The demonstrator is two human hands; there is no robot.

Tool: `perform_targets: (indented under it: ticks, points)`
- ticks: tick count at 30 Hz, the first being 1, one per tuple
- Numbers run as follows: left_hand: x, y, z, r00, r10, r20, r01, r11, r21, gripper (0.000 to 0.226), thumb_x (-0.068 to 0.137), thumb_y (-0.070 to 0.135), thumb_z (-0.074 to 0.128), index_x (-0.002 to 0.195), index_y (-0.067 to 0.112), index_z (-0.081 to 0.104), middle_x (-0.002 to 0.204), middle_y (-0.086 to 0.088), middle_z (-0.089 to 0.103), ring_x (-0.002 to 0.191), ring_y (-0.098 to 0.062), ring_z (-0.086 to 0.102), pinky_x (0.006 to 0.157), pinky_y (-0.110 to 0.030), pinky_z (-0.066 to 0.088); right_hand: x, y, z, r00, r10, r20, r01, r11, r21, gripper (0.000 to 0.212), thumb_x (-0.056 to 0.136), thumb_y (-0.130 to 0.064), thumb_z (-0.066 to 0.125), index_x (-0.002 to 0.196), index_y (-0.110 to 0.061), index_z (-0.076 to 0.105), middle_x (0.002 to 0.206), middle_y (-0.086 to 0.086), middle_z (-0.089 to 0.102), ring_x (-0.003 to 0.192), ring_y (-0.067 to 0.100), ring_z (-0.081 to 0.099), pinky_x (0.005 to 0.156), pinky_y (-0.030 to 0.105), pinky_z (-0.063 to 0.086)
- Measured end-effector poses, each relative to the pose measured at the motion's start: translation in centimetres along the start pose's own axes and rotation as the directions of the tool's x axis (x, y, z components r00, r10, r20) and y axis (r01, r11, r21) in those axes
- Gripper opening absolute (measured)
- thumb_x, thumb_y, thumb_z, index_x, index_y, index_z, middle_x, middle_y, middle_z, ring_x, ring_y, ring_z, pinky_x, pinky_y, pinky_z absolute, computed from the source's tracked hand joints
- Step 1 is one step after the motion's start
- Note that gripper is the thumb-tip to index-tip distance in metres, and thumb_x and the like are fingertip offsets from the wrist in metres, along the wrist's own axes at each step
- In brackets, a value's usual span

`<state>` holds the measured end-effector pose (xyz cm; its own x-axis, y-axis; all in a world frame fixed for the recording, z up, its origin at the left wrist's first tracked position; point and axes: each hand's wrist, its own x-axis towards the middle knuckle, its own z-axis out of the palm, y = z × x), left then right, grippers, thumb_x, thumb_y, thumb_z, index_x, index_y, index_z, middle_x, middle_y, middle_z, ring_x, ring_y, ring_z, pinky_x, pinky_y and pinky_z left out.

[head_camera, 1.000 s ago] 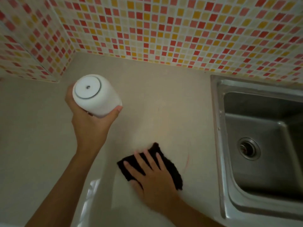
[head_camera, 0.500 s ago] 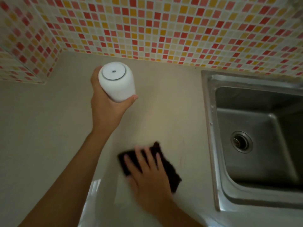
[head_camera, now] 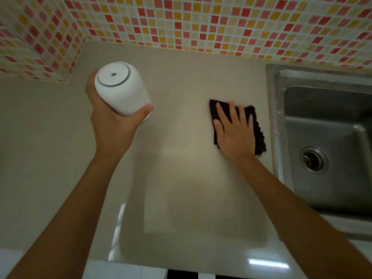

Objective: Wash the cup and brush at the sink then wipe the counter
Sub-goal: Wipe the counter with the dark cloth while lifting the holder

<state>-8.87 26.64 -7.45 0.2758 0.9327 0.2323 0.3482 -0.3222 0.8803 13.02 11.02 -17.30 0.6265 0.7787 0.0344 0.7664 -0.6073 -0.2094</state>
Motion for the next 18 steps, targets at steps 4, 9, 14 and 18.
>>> perform_targets:
  ticks: [4, 9, 14, 18]
  points:
    - [0.3, 0.4, 0.1, 1.0, -0.025, -0.006, 0.025, 0.999, -0.043, 0.107, 0.06, 0.031, 0.089, 0.143, 0.017, 0.023, 0.136, 0.009, 0.047, 0.117, 0.005, 0.049, 0.095, -0.009, 0.041, -18.0, -4.1, -1.0, 0.982, -0.125, 0.143, 0.128, 0.992, -0.012, 0.054, 0.101, -0.046, 0.022, 0.153, -0.03, 0.018, 0.16, 0.008, 0.015, 0.146, 0.034, 0.012, 0.115, 0.054, 0.014]
    - [0.8, 1.0, 0.1, 1.0, 0.0, 0.011, 0.001, 1.0, -0.031, 0.106, 0.061, 0.034, 0.088, 0.143, 0.015, 0.023, 0.138, 0.006, 0.046, 0.119, 0.003, 0.049, 0.094, -0.008, 0.041, -8.3, -7.5, 0.7, 0.934, -0.325, 0.151, 0.327, 0.945, 0.013, 0.052, 0.101, -0.048, 0.021, 0.151, -0.034, 0.022, 0.16, 0.005, 0.019, 0.146, 0.034, 0.016, 0.116, 0.053, 0.015]
    - [1.0, 0.9, -1.5, 0.999, 0.025, -0.041, -0.023, 0.999, 0.031, 0.105, 0.063, 0.037, 0.087, 0.143, 0.014, 0.023, 0.132, 0.011, 0.048, 0.112, 0.012, 0.049, 0.09, -0.005, 0.041, 6.7, -13.9, 3.1, 0.988, -0.004, 0.153, 0.0, 1.0, 0.024, 0.054, 0.102, -0.046, 0.016, 0.153, -0.032, 0.007, 0.162, 0.005, 0.001, 0.147, 0.033, -0.002, 0.117, 0.05, -0.004]
    - [2.0, 1.3, -1.5, 0.999, 0.006, -0.051, -0.003, 0.999, 0.047, 0.104, 0.064, 0.036, 0.085, 0.143, 0.015, 0.022, 0.132, 0.01, 0.049, 0.11, 0.01, 0.051, 0.086, -0.005, 0.043, -4.8, -16.3, 3.2, 0.936, -0.33, 0.124, 0.315, 0.94, 0.127, 0.053, 0.1, -0.043, 0.03, 0.151, -0.031, 0.025, 0.16, 0.007, 0.019, 0.146, 0.034, 0.012, 0.117, 0.052, 0.004]
